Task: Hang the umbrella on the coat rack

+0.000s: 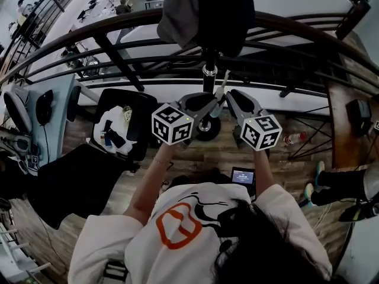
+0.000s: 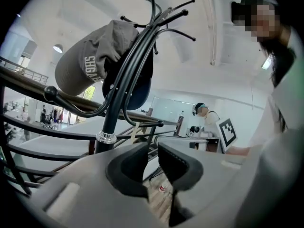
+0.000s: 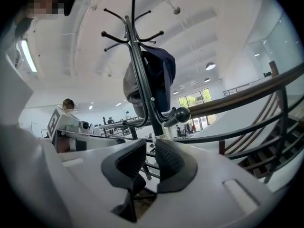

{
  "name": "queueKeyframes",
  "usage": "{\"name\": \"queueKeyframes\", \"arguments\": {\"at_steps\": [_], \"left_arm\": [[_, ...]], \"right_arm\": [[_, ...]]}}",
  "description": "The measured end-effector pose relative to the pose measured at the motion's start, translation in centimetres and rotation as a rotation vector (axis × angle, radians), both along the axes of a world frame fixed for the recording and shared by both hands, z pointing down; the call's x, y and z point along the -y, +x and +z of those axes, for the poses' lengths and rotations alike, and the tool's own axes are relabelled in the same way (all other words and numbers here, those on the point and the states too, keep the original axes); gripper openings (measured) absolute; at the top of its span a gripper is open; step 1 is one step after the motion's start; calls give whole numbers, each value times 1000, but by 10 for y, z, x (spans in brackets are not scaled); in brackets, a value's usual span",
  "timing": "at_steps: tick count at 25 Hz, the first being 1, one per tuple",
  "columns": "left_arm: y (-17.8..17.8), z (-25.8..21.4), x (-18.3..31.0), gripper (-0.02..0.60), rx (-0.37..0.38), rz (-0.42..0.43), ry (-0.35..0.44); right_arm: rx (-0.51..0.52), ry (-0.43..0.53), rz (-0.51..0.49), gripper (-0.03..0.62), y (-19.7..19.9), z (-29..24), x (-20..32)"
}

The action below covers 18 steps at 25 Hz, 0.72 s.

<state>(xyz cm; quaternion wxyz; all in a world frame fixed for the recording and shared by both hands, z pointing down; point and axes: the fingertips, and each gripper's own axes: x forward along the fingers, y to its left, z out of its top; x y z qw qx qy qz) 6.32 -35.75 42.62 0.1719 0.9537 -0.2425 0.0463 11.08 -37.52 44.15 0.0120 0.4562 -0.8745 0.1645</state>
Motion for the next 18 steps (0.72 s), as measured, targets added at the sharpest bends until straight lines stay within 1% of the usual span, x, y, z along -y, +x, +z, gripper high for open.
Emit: {"name": "queueKeyframes", "arguments": {"at_steps": [4,8,13,18], "left_arm": [[-19,-5,-18,46,-35,-23,-10],[-46,-1,-41,46,-58,-53,-29],[-83,5,-69,46,-62,-78,-44],[-115,9,-94,46,-50,-73,-36]], "right_arm": [[7,12,16,58,-9,-8,-24],[20,11,28,57,-22,-10,-51],[32,5,35,48,-48,-10,-82],[27,4,39,32,-82,-9,-108]]}}
